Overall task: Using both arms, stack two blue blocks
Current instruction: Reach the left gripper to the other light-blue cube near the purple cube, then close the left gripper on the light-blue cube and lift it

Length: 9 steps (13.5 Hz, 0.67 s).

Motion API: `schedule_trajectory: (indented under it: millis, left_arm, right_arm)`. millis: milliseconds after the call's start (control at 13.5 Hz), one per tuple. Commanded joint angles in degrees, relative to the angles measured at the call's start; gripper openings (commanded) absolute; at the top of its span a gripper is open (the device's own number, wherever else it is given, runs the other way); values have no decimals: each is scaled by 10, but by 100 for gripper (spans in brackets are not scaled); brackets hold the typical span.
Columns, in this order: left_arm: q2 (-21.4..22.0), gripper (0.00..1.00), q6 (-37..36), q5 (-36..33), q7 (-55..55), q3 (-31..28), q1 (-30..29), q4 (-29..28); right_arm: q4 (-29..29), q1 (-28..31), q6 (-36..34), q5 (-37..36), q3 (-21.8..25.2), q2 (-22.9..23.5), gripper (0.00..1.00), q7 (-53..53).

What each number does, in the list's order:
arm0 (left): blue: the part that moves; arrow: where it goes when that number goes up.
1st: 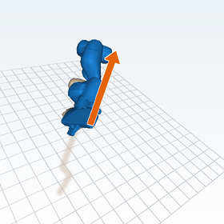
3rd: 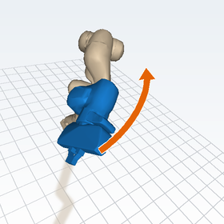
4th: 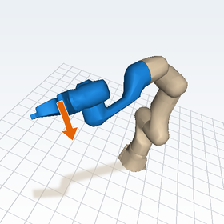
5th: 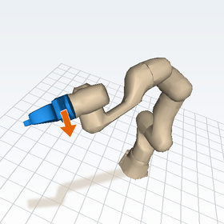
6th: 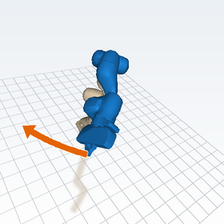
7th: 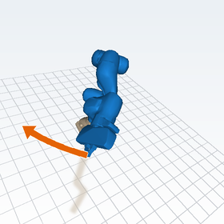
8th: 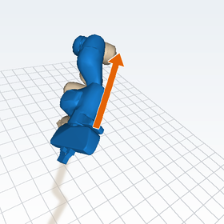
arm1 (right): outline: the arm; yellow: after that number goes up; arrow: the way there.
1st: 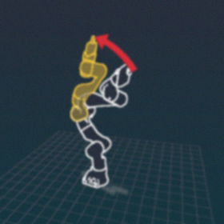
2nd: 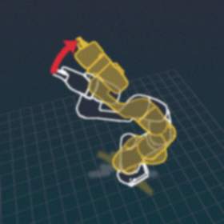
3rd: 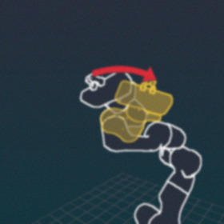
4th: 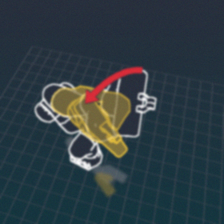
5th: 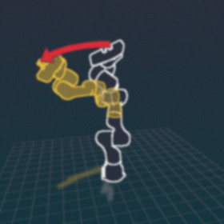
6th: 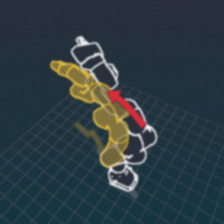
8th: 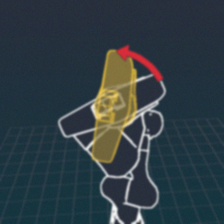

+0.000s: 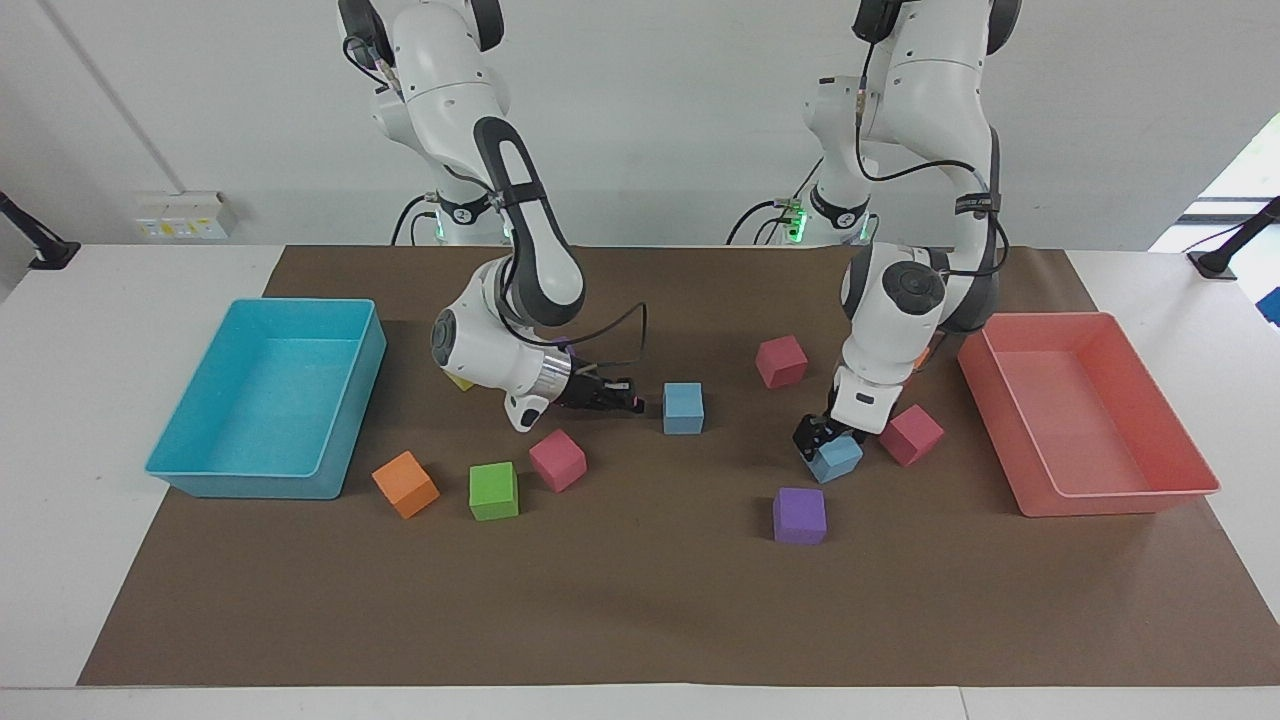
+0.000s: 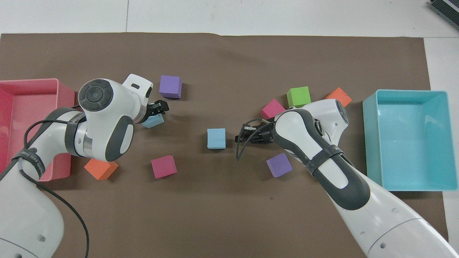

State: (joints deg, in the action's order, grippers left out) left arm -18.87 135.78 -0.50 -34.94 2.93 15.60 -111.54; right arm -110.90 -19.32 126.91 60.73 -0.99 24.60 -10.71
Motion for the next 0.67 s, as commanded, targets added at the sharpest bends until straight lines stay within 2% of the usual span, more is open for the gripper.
schedule_trajectory:
  millis: [0, 595]
  left_arm:
    - [10, 100, 18, -14, -22, -9, 17, -22]
    - [15, 100, 8, -14, -17, -8, 9, -31]
  right_arm:
    - [-6, 1, -2, 25, -1, -3, 0, -29]
    - [-12, -2, -4, 25, -1, -4, 0, -31]
